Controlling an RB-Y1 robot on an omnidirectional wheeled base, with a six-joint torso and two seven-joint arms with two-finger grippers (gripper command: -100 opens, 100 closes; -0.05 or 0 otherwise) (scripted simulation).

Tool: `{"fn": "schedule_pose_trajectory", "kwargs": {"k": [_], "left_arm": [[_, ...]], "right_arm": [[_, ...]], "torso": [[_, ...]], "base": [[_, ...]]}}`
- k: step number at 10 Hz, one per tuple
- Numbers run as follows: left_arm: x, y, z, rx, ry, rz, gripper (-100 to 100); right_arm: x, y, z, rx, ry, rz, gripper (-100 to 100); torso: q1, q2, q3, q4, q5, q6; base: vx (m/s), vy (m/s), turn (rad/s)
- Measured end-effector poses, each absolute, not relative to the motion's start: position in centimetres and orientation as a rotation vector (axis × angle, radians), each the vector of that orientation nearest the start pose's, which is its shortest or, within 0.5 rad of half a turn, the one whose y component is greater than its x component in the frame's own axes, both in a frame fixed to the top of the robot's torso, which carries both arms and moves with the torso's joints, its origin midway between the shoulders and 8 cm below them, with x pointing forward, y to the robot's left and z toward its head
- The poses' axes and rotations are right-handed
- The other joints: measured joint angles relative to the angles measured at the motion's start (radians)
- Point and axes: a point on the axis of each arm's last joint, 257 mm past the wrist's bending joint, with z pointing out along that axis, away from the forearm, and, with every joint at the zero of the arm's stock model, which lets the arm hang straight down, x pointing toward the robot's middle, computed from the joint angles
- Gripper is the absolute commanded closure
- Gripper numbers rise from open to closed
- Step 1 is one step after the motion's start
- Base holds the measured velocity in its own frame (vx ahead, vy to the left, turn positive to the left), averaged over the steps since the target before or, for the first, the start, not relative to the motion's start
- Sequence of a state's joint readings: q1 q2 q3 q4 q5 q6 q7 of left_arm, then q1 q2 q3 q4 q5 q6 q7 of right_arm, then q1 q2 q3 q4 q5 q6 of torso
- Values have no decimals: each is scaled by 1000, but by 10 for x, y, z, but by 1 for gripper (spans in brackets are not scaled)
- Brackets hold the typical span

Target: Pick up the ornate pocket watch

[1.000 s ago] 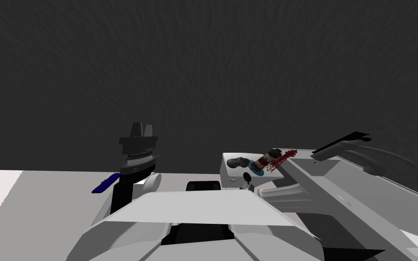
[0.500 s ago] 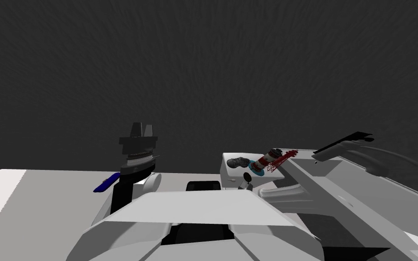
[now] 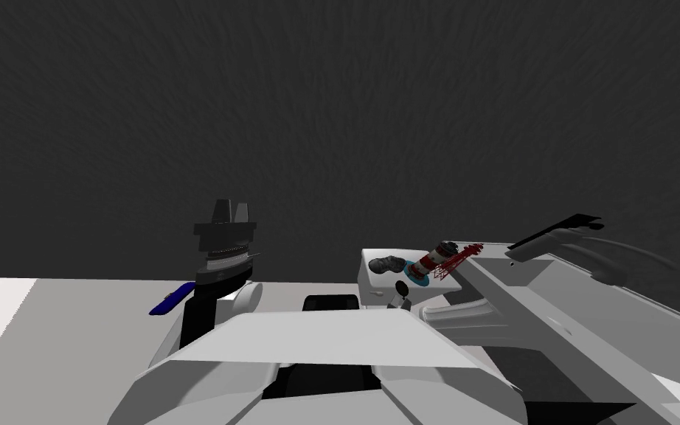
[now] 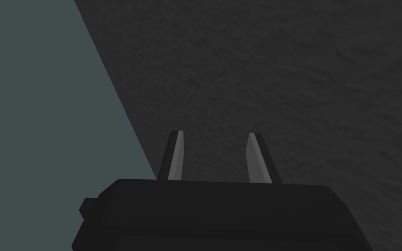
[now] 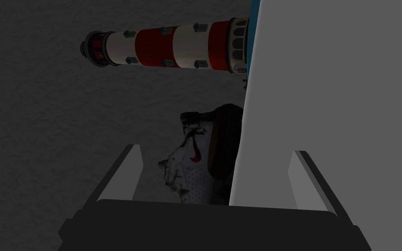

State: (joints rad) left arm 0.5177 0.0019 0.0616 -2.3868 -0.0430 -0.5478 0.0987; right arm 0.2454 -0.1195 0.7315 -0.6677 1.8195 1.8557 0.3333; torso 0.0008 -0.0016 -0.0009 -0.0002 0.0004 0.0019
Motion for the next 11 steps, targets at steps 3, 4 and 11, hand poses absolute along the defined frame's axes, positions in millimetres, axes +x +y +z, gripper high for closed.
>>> {"fn": "schedule_pose_trajectory", "kwargs": {"k": [3, 4, 11], "left_arm": [[308, 285, 74, -537, 525, -1331, 0], [308, 285, 74, -537, 525, -1331, 0], [308, 285, 74, -537, 525, -1331, 0]], "right_arm": [[178, -353, -365, -503, 1462, -1907, -100], [177, -351, -363, -500, 1462, -1905, -100], [177, -340, -354, -497, 1465, -1911, -100]], "torso": [[0, 0, 0, 0, 0, 0], [0, 0, 0, 0, 0, 0], [0, 1, 0, 0, 0, 0]], "base": [[2, -1, -7], [12, -5, -39], [1, 0, -3]]}}
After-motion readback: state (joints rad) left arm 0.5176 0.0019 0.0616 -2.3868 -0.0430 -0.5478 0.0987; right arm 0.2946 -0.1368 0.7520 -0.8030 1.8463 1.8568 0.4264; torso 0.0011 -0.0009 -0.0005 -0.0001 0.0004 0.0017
